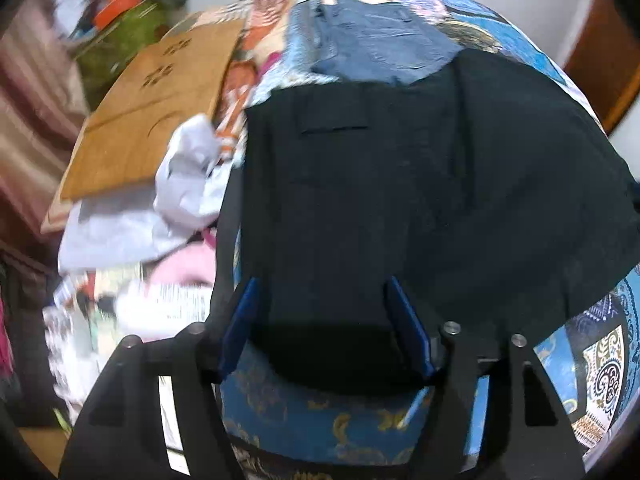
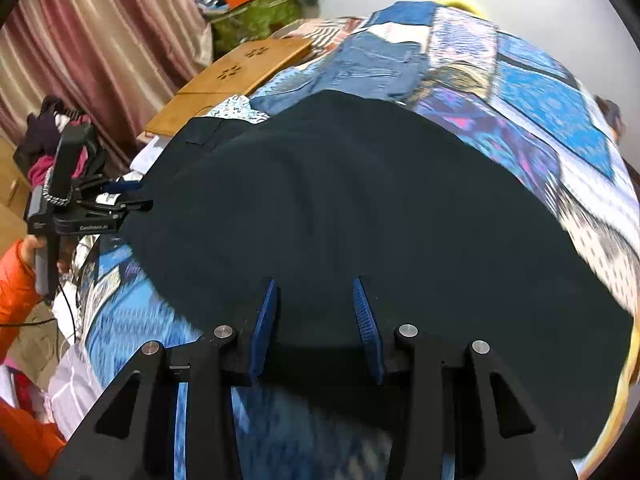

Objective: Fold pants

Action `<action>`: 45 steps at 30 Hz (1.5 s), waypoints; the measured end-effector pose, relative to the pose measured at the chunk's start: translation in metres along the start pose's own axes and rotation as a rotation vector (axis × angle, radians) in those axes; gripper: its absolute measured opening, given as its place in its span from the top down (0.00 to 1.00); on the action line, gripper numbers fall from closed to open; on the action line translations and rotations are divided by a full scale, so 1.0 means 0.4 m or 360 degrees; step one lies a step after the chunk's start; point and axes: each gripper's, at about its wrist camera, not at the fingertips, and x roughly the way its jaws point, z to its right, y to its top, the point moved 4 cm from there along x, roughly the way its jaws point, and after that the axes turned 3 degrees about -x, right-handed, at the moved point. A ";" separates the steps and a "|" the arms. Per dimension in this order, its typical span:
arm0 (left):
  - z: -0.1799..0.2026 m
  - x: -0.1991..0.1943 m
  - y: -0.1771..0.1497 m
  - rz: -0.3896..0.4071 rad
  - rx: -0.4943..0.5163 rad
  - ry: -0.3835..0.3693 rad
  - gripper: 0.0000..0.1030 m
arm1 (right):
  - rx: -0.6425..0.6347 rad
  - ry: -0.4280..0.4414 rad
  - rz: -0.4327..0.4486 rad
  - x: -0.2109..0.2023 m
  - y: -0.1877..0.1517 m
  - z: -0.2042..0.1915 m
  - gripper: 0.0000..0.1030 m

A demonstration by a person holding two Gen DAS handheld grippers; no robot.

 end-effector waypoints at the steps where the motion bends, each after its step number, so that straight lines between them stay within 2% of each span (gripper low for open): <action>1: -0.002 -0.004 -0.007 0.0010 0.0001 0.0043 0.33 | 0.0037 0.0002 0.0019 -0.010 -0.014 0.005 0.65; 4: -0.012 -0.021 -0.006 0.0009 0.0020 0.0111 0.34 | 0.0146 0.0013 0.0066 -0.045 -0.058 0.032 0.65; 7: -0.023 -0.062 0.019 0.0007 -0.0004 0.0174 0.39 | 0.0207 -0.0033 0.0094 -0.086 -0.079 0.067 0.65; 11: 0.025 -0.168 0.085 0.0159 -0.0004 0.0097 0.39 | 0.0337 -0.0128 0.0184 -0.166 -0.110 0.158 0.65; 16: 0.199 -0.229 0.155 0.0247 0.0075 -0.0107 0.37 | 0.0488 -0.0332 0.0299 -0.249 -0.157 0.288 0.55; 22: 0.457 -0.184 0.205 0.0195 0.0254 -0.0256 0.36 | 0.0786 -0.0460 0.0353 -0.312 -0.276 0.415 0.54; 27: 0.627 -0.137 0.208 0.0121 0.0404 -0.0349 0.36 | 0.0986 -0.0455 0.0336 -0.309 -0.384 0.460 0.53; 32: 0.770 -0.093 0.180 0.0038 0.0567 -0.0366 0.36 | 0.1196 -0.0401 0.0357 -0.283 -0.464 0.506 0.52; 34: 0.801 -0.076 0.167 0.0002 0.0598 -0.0376 0.36 | 0.1269 -0.0362 0.0369 -0.276 -0.481 0.518 0.52; 38: 0.837 -0.068 0.157 0.0068 0.0667 -0.0321 0.33 | 0.1403 -0.0269 0.0425 -0.256 -0.499 0.547 0.51; 39: 0.843 -0.065 0.161 0.0068 0.0661 -0.0324 0.33 | 0.1427 -0.0246 0.0448 -0.254 -0.500 0.554 0.50; 41: 0.848 -0.060 0.168 0.0063 0.0631 -0.0338 0.32 | 0.1453 -0.0182 0.0492 -0.254 -0.495 0.559 0.39; 45: 0.860 -0.051 0.178 0.0071 0.0612 -0.0336 0.29 | 0.1477 -0.0189 0.0565 -0.251 -0.479 0.569 0.36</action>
